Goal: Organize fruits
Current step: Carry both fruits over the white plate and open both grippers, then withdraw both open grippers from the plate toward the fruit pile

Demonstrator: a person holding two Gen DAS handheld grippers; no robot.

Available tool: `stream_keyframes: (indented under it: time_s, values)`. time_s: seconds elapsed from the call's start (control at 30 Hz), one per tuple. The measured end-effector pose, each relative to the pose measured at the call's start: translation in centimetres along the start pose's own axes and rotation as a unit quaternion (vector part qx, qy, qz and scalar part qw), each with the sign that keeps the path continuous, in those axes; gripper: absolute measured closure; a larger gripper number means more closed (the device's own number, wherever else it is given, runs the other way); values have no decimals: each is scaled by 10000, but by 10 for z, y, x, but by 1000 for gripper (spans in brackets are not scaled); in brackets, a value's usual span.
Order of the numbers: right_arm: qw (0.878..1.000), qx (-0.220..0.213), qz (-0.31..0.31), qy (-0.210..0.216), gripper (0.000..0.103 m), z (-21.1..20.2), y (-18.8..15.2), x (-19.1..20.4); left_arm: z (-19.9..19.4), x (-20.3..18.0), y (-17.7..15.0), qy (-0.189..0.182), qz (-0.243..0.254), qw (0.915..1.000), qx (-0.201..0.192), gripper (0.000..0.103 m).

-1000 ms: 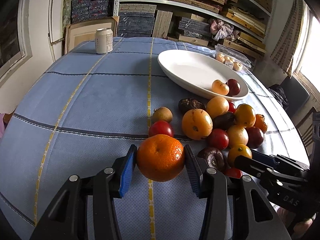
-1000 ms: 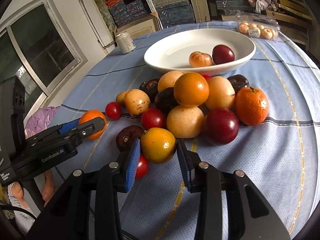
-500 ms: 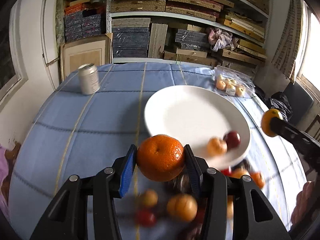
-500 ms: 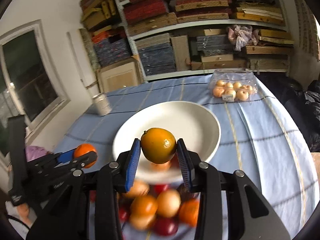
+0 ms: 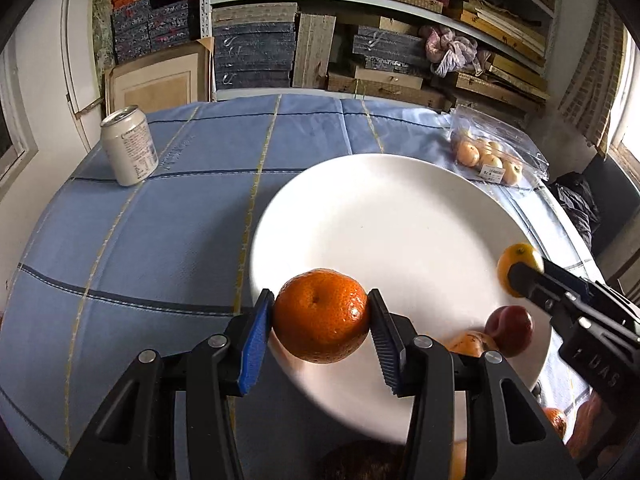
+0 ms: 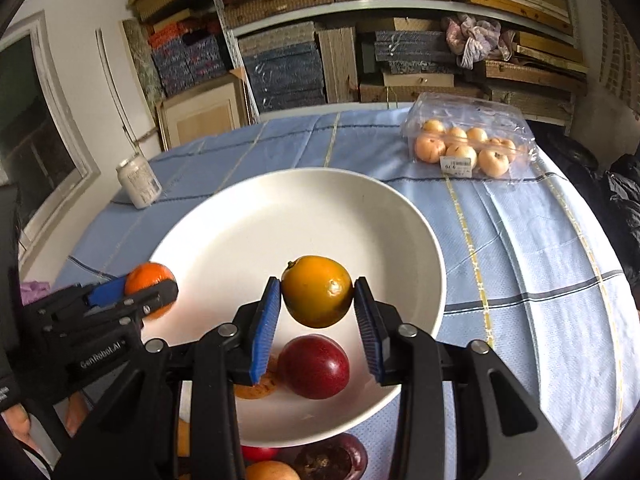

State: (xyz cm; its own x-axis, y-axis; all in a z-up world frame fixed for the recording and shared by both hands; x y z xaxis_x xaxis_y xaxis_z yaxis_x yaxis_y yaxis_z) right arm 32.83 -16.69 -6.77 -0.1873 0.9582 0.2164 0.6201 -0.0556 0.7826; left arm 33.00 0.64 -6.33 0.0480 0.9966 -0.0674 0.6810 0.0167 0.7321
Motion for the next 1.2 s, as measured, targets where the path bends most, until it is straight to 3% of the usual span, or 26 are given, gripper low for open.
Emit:
stream_keyframes:
  time_s: [0.2,0.37,0.43,0.53,0.77,1.0,1.2]
  values:
    - [9992,-382,48,42,66,-21,7,0,-1,-1,-1,-16,20,10000,32,54]
    - [9905,-1348,-94,260,63,-101,29,15,-41,9,9,-35,-166,9994,-305,55]
    - [9862,-1614,-169,330,47,-129,30,23,-68,13,11,-16,-195,9985,-519,55]
    - [9811,-1878,-222,409,38,-161,10,33,-105,17,5,121,-67,9971,-744,55]
    - [9877,-1510,-317,254,38,-177,-63,35,-153,32,-47,302,41,9967,-757,55]
    - [9929,-1122,-285,256,38,-179,-118,29,-145,48,-115,228,-264,9989,-322,55]
    - [9939,-982,-372,333,36,-180,-134,35,-139,50,-128,215,-234,9991,-271,55]
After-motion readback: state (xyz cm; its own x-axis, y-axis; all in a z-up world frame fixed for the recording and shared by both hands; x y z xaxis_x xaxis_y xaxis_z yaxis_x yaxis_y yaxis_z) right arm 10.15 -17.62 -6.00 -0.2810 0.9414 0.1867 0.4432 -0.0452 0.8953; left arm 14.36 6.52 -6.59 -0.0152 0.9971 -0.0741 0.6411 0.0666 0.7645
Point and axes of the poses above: each gripper's, at about its wrist camera, not at the fingertips, and z roughly the way its jaws point, x to its left, y to its top, the point moved 2 cm from there along z, roughly the way its jaws point, and after that the axes turned 7 degrees about -x, right-handed, at the moved point
